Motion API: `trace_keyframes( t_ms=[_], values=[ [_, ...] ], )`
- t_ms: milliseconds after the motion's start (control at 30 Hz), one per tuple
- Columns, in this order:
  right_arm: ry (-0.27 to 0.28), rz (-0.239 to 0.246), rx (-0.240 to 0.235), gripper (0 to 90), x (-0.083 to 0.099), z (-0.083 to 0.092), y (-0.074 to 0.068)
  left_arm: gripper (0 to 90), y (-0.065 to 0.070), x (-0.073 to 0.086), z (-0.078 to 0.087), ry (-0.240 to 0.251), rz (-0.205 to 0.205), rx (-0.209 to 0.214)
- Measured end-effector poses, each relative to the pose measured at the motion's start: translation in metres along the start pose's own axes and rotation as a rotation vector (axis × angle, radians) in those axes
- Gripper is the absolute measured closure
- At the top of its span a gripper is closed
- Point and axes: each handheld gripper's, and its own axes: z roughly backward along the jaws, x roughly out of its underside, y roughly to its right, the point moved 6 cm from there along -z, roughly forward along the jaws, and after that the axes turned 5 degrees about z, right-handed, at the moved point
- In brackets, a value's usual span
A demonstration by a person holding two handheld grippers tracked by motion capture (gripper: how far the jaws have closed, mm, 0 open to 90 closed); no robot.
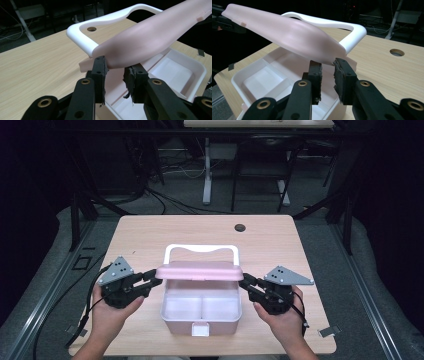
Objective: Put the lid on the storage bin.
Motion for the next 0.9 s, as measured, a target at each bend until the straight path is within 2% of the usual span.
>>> trace_keyframes(
  t_ms=[333,600,900],
  values=[
    [0.009,-0.008,-0.021,76.3,0.015,0.004,-0.006,70.3,0.005,0.016,0.002,0.026,0.018,0.004],
    [-0.011,-0.017,-0.042,76.7,0.026,0.007,-0.009,70.9,0.007,0.029,0.002,0.017,0.017,0.004],
    [-0.008,-0.017,-0.052,76.7,0.035,0.008,-0.013,72.1,0.009,0.038,0.004,0.006,0.017,0.013]
  ],
)
